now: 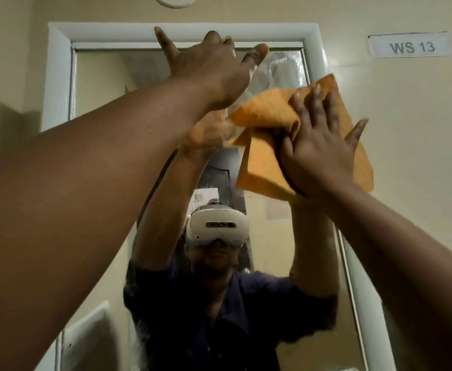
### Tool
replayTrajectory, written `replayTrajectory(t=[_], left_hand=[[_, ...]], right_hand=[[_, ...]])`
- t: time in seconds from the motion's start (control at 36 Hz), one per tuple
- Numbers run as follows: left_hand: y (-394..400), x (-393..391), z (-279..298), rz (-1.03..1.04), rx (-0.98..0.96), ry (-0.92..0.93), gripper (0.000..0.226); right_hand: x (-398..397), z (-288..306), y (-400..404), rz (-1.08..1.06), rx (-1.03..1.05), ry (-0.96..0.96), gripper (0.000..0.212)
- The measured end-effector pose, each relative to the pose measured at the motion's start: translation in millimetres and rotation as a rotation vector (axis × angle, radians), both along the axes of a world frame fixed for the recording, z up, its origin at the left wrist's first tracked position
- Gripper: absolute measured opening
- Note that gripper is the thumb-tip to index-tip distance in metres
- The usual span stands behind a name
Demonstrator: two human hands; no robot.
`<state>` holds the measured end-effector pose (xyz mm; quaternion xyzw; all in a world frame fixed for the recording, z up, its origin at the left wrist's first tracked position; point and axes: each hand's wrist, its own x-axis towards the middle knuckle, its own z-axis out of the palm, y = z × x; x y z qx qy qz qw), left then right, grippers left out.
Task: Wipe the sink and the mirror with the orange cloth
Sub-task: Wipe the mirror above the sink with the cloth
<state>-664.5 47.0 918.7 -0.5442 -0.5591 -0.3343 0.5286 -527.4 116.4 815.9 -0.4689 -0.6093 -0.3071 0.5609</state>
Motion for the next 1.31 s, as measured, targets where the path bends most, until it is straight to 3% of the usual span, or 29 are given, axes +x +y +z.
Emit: replayTrajectory(t=[0.25,0.42,0.83,1.31], left_hand=[[-5,-5,4,-0.070,-0.005,-0.015,0.067],[-6,-10,4,-0.094,0.039,-0.064,0.066],[-29,-68,-1,-0.024,0.151,-0.175,0.065],[-55,-138,-23,-0.032,0.204,-0.362,0.047]], right_hand=[[-13,78,-5,-0.024,-0.019,0.005,0.067],[-56,74,-15,0.055,0.013,-0.140,0.070],[-114,79,-31,0.117,0.094,-0.244,0.068],[-195,69,-51,0.155,0.215,-0.475,0.069]])
